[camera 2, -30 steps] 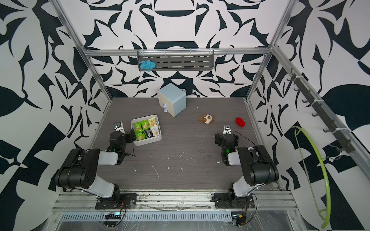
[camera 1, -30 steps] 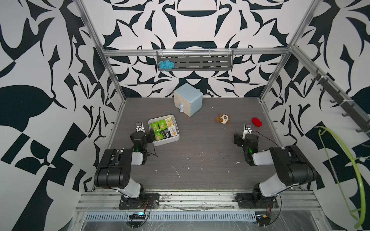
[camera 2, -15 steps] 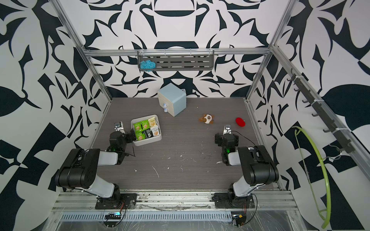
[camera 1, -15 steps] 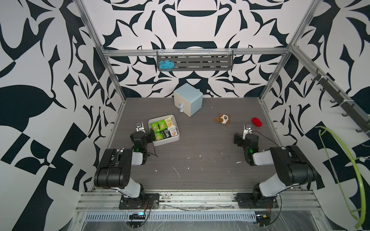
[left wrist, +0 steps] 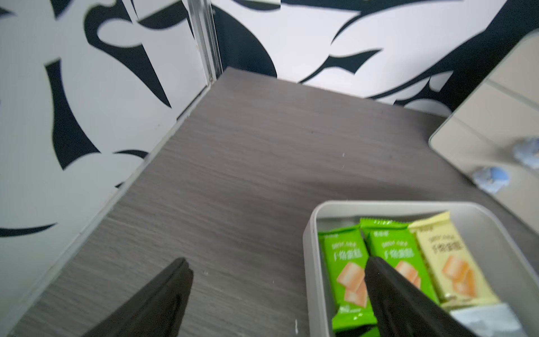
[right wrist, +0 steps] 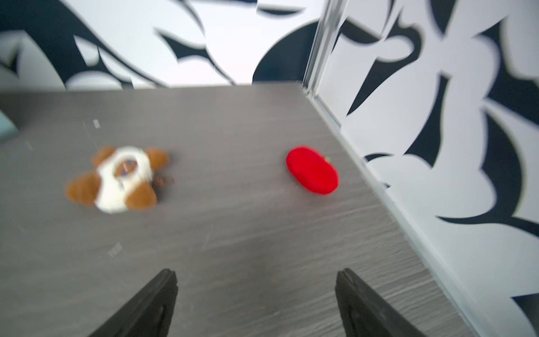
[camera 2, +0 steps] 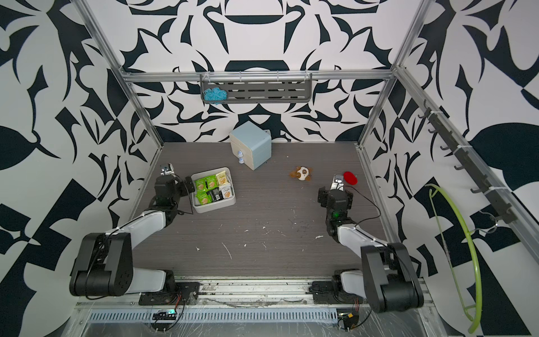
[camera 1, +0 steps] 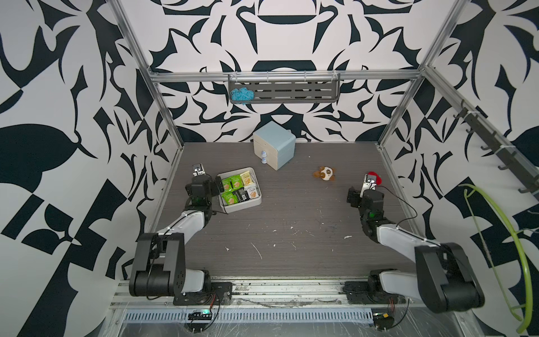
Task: Take the cookies out of the storage box
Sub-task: Pick up the storage box at the center of the board.
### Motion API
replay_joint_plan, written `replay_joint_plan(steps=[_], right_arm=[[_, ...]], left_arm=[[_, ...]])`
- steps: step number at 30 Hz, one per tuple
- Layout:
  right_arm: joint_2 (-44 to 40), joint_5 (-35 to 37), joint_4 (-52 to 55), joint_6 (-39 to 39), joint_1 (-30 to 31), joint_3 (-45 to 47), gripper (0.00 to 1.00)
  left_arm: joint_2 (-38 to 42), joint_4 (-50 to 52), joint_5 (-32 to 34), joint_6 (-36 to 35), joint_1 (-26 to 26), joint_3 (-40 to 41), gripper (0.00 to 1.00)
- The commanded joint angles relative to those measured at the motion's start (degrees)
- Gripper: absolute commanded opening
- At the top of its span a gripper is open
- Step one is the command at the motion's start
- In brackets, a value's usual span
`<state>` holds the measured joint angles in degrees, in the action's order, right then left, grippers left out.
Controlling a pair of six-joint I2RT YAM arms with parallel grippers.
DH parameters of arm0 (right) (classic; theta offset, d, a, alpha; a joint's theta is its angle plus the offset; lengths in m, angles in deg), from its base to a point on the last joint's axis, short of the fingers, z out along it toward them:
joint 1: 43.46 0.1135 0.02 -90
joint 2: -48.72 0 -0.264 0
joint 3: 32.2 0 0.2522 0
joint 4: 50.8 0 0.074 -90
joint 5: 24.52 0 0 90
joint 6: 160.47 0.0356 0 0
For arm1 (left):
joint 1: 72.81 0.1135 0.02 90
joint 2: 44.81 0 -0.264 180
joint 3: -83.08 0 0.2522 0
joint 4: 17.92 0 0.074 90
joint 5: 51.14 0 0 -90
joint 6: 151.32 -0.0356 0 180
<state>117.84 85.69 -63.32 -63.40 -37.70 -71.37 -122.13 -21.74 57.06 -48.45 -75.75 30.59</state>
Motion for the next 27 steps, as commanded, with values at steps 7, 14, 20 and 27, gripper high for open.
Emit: replay_joint_plan(steps=[7,14,20,27], right_arm=[[-6.5,-10.2,51.2,22.4,4.0,-15.1,0.66],[-6.6,-19.9,63.8,26.3,8.6,-16.7,0.61],[-7.3,-19.9,66.1,28.6,11.1,-18.8,0.59],[-3.8,-19.1,66.4,29.8,11.6,-23.2,0.57]], left_arm=[[7.5,34.9,-2.3,21.7,-2.0,-7.6,0.99],[5.7,42.4,-7.0,22.9,-2.1,-10.0,0.79],[-3.1,44.0,-11.9,17.6,-2.1,-14.8,0.59],[-15.3,48.0,-14.7,15.0,-2.1,-23.1,0.5]])
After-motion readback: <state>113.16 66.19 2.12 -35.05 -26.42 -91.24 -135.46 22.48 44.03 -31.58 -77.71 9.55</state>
